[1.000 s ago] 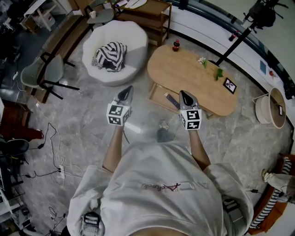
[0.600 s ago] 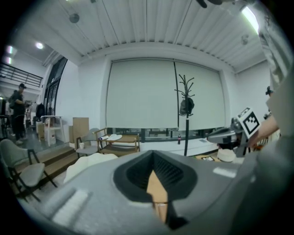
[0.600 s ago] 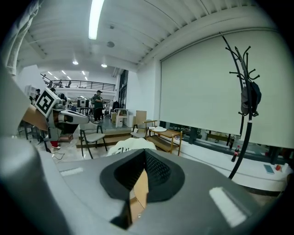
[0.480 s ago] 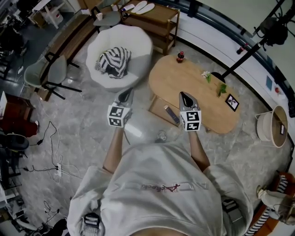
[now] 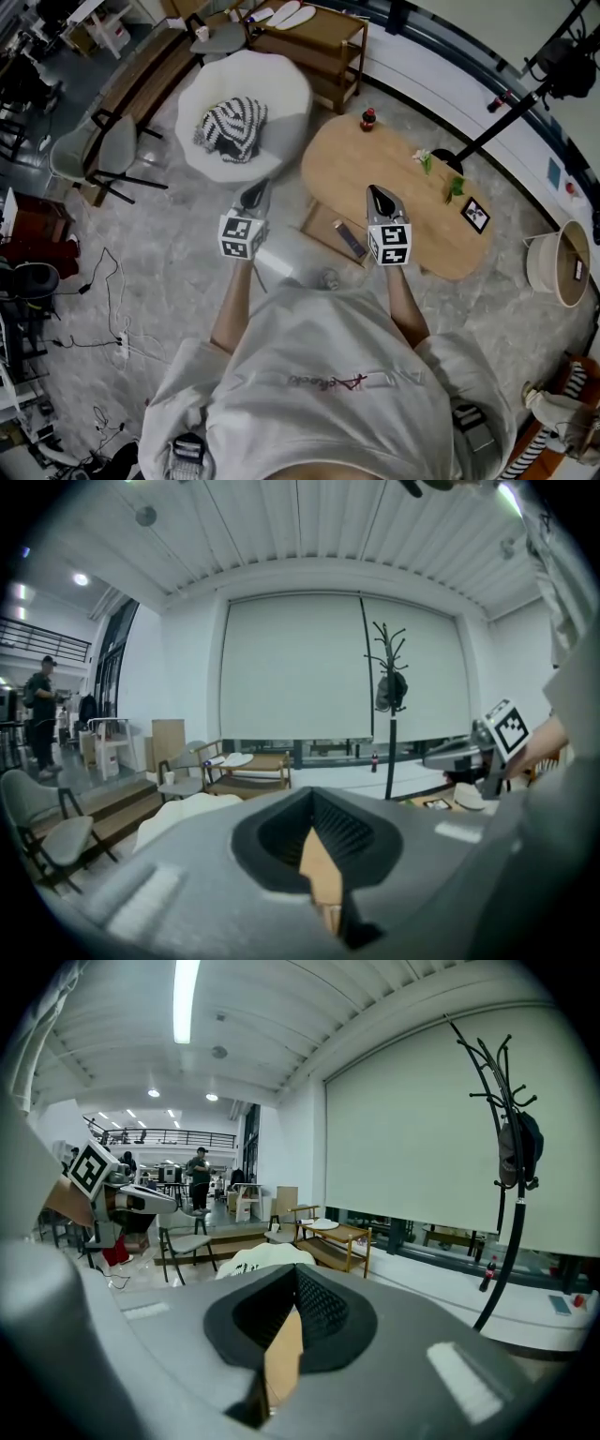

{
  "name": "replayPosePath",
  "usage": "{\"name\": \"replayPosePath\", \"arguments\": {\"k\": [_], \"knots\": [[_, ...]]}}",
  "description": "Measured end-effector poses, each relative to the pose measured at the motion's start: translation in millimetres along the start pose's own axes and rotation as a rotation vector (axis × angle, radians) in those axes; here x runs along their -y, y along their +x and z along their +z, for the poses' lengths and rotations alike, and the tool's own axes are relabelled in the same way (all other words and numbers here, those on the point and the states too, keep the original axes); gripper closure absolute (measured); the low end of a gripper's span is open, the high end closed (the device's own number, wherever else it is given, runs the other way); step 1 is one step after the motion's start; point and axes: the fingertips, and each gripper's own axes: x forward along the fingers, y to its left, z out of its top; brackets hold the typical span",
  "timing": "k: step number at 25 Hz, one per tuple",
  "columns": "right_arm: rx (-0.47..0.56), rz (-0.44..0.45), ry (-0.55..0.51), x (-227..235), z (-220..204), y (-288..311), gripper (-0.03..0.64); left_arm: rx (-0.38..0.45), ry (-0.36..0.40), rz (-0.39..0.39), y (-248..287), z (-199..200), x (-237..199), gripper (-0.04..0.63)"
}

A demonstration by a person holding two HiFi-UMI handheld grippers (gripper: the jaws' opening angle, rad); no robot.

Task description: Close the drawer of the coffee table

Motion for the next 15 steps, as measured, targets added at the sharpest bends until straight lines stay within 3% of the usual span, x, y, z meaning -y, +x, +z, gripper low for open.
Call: {"name": "replayPosePath", "arguments": {"k": [6,15], "knots": [[-0.022,-0.086,0.033,22,-13,-6,0.612,-0.029,0.018,-0.096,36,-3,9,0.595],[-0.058,-0.283,0.092,43,-23,-30,0.612,-0.028,0.071,-0.313,84,7,27,0.595]]}}
